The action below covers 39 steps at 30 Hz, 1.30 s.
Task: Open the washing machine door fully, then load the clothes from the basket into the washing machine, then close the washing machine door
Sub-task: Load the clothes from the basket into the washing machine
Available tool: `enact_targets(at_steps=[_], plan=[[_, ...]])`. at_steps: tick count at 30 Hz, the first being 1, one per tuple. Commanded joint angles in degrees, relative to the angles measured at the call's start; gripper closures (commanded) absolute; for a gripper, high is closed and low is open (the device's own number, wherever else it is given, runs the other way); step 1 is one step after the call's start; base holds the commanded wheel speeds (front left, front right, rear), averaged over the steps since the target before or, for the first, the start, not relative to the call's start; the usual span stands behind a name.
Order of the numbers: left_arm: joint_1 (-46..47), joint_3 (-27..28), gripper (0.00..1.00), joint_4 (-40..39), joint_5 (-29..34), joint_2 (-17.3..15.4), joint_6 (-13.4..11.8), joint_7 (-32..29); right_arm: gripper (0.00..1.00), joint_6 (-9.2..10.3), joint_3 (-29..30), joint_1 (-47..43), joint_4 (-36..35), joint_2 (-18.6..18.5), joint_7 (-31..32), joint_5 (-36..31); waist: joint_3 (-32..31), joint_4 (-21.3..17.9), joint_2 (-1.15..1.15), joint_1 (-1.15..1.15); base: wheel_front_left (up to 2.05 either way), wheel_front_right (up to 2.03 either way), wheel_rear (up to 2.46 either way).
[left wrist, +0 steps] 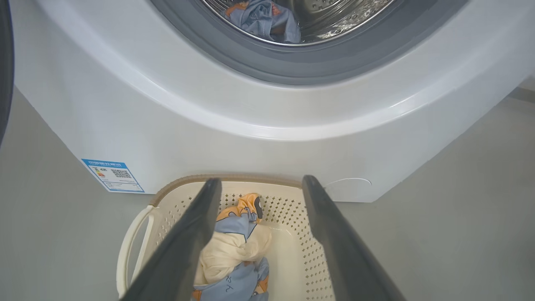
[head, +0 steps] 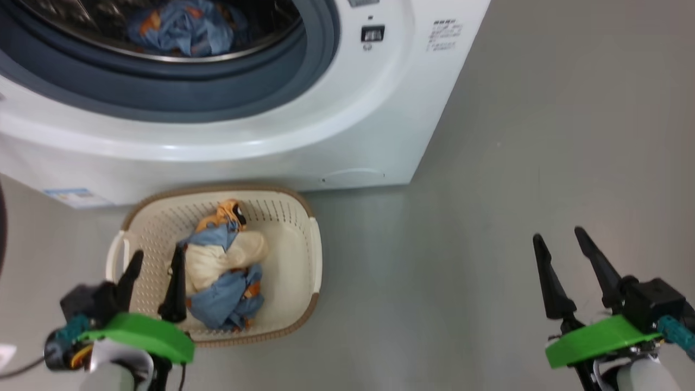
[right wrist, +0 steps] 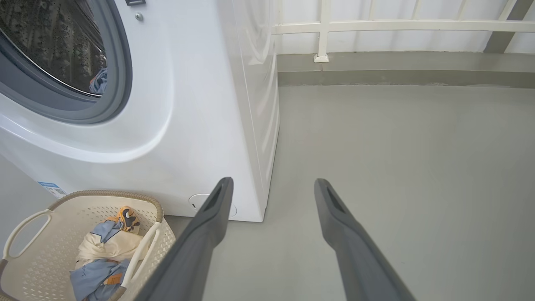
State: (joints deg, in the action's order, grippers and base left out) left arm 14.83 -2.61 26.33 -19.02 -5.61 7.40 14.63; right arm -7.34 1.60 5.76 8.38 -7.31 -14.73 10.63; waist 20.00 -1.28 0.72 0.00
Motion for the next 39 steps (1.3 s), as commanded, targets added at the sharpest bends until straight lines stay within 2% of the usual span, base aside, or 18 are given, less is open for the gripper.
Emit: enact_targets(at_steps=[1, 13, 22, 30, 39], plan=[[3.5, 0.9, 0.0, 1.6, -0.6, -2.3, 0.1, 0.4, 0.0, -0.14, -1.4, 1.9, -1.6, -0.1, -0.3, -0.8, 7.6, -0.1, 0.0, 0.0, 0.0, 0.0, 0.0], [17.6, -5.1, 0.0, 17.3, -4.4, -6.4, 0.1, 0.4, 0.0, -0.14, -2.5, 8.7, -3.6, 1.2, -0.3, -1.7, 17.5, -2.1, 0.0, 0.0, 0.0, 0.0, 0.0], [26.7, -11.7, 0.0, 27.0, -7.9, -9.8, 0.1, 0.4, 0.0, -0.14, -4.6, 12.1, -4.9, 2.0, -0.3, -2.1, 23.7, -3.9, 0.0, 0.0, 0.0, 0.0, 0.0], [32.8, -19.8, 0.0, 35.6, -12.1, -11.9, 0.1, 0.3, 0.0, -0.14, -6.5, 14.1, -5.6, 2.3, -0.3, -2.3, 27.6, -5.4, 0.0, 0.0, 0.0, 0.0, 0.0], [38.5, -27.1, 0.0, 40.3, -16.8, -14.4, 0.1, 0.2, 0.0, -0.14, -7.4, 14.5, -6.9, 2.4, -0.3, -2.8, 31.0, -6.7, 0.0, 0.0, 0.0, 0.0, 0.0]])
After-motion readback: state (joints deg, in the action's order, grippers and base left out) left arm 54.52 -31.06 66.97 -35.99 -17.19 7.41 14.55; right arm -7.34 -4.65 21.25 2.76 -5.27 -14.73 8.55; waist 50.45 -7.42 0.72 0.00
